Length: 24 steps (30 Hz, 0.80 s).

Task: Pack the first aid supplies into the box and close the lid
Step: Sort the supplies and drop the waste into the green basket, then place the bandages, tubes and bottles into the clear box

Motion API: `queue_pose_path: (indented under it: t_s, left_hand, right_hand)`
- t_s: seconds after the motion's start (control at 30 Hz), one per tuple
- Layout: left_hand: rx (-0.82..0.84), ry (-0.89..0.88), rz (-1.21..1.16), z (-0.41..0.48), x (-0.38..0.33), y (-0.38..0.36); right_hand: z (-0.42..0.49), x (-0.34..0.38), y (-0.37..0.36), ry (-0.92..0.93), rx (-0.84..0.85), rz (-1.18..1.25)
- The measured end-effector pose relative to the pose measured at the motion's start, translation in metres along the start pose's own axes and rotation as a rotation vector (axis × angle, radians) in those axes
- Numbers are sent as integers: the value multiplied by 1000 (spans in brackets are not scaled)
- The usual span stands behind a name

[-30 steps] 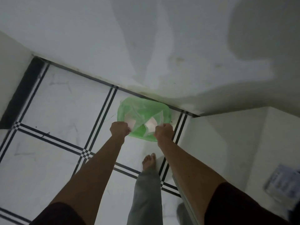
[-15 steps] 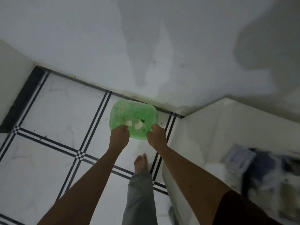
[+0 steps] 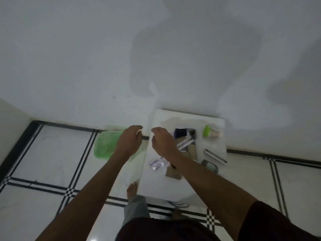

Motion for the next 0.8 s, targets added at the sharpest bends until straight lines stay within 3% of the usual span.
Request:
queue_pose_path:
  t_s: [0.33, 0.53, 0.8]
  left_hand:
    - [256, -208, 113, -50, -112, -65]
    - [320, -204, 75, -48, -109, -81]
    - [226, -133, -44, -2, -79, -65]
  right_hand:
    - [-102, -90, 84, -287, -144, -1]
    - [-129, -108, 81, -398, -158, 43]
    - [-96, -132, 81, -543, -187, 93]
Point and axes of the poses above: each hand's wrist, its own z-axis towards the middle knuckle, its own y-axis out of the back of the hand, x = y × z, the point moved 3 cm from there along z, towards the middle knuckle, and after that the axes turned 6 degrees about -z, right-handed, at the moved point
